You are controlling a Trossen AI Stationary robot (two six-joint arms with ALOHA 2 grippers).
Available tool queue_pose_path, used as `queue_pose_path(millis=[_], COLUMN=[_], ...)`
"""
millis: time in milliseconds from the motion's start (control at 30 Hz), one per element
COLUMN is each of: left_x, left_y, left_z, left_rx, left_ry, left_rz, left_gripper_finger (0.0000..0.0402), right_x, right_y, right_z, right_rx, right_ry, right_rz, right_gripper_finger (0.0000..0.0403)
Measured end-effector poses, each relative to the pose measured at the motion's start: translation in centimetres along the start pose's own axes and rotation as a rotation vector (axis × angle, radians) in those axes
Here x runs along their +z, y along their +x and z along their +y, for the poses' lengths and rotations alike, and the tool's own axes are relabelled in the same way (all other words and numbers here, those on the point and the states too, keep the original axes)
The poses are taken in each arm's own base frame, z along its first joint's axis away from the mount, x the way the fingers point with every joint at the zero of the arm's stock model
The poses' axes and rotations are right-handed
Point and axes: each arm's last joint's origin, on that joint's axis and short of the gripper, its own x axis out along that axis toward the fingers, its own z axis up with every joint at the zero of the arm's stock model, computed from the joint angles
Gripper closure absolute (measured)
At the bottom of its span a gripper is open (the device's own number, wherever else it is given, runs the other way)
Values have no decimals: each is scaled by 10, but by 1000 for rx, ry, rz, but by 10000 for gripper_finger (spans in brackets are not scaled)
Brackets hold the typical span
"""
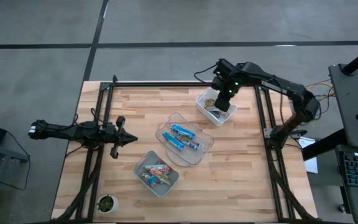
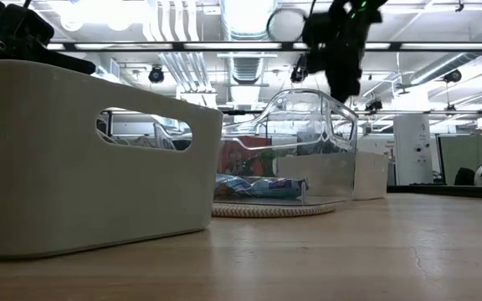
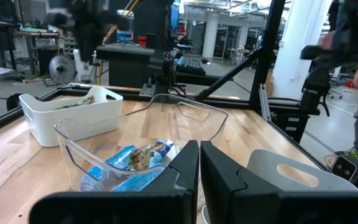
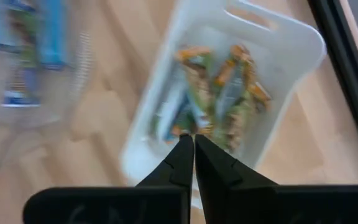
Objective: Pick and place Granola Bars by type
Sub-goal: Return to Home Position
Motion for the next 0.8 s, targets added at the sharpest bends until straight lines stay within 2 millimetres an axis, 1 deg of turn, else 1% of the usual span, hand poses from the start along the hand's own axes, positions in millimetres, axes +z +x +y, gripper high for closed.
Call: queue_pose_path(millis=[133,233,367,433,533,633,700,800], left_x=[0,0,0,0,0,0,0,0], left_y=[0,0,0,0,0,0,0,0], left_z=[0,0,0,0,0,0,0,0], left_rx=[0,0,1,0,0,0,0,0], left_ry=[0,0,0,0,0,0,0,0], left_rz=[0,0,0,0,0,0,-1,0], left_gripper_finger=[401,401,401,401,401,401,401,401], right_x=[-13,-25,-44,-54,-67,-85,-99,-121], right_y=[-27,-45,-62,-66,-71,-74,-74,-69], right_z=[24,47,73,82,90,93,94,94], right_rx=[72,107,169,203,249,287,298,277], right_ry=[-42,-82,-142,-161,-169,-149,-154,-178], right_rz=[-143,-302,-509,-571,-640,-665,-675,-689], right_gripper_finger=[394,394,394,394,394,394,394,394])
